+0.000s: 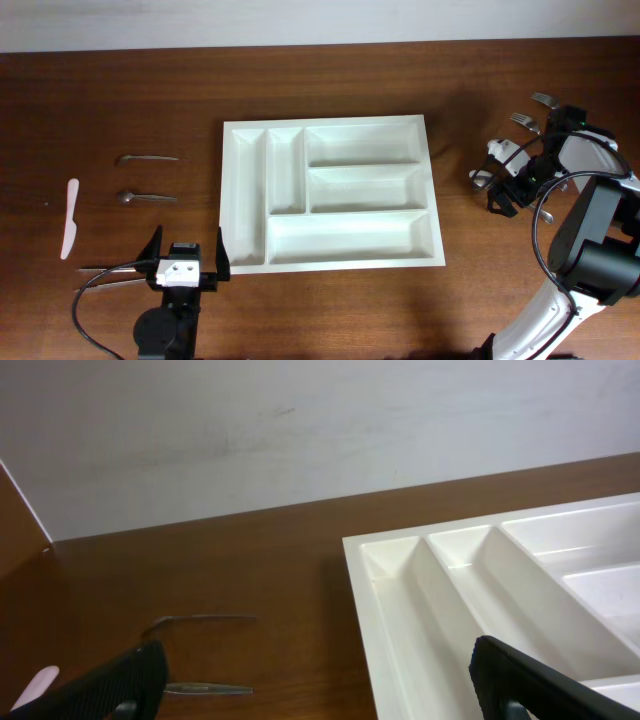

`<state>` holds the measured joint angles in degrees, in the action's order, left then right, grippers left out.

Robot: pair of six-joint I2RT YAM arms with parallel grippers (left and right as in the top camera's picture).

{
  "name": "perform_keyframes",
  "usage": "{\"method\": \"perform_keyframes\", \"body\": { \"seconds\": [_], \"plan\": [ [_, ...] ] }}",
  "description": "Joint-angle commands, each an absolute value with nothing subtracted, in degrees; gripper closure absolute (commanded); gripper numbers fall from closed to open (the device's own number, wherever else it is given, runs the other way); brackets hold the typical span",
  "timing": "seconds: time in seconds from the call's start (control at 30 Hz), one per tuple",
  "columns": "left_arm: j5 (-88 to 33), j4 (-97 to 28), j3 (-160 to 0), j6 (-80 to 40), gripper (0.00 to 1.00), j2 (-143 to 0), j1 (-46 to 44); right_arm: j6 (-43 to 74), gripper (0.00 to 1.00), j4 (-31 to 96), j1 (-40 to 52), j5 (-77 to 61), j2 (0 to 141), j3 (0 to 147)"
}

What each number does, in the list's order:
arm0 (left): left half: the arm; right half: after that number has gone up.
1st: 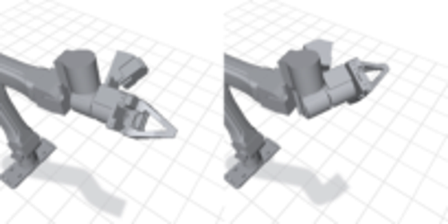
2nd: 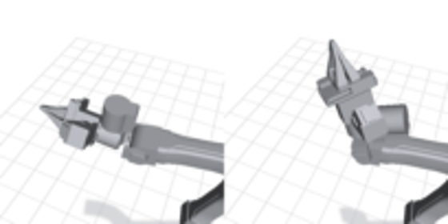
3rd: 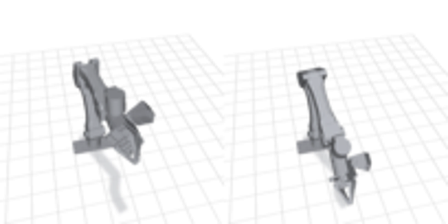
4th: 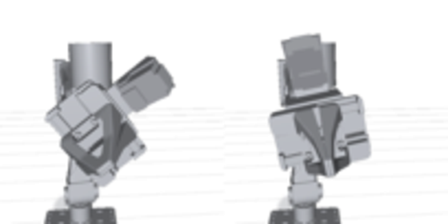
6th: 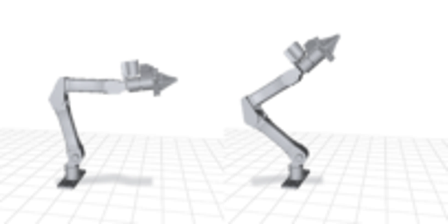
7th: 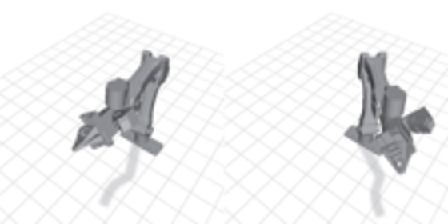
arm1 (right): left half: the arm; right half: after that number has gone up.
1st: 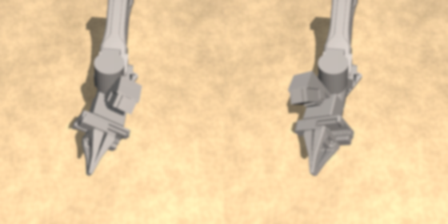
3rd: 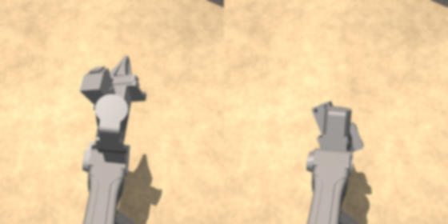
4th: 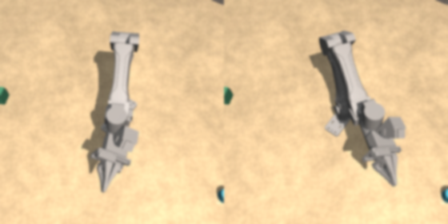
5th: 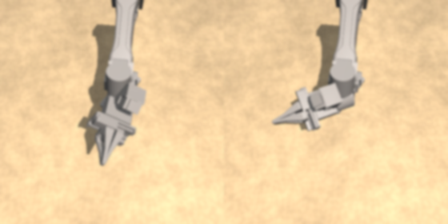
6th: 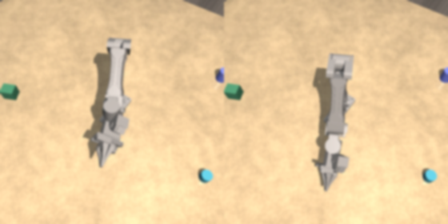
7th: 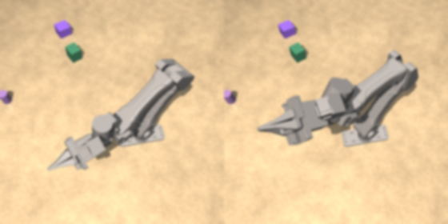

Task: Pack container

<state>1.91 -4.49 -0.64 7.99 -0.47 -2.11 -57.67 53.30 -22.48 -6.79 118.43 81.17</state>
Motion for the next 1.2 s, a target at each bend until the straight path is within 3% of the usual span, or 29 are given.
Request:
{"method": "perform_keyframes", "body": {
  "seconds": [0.0,1.17],
  "plan": [
    [2.55,-4.64,-0.51,8.69,0.01,-0.4,-1.8,-58.08,0.01,53.56,-22.57,-8.05,122.28,80.03],
    [2.59,-4.62,-0.51,8.69,0.01,-0.4,-1.8,-58.04,0.01,53.1,-22.52,-5.61,122.3,77.89]
  ]
}}
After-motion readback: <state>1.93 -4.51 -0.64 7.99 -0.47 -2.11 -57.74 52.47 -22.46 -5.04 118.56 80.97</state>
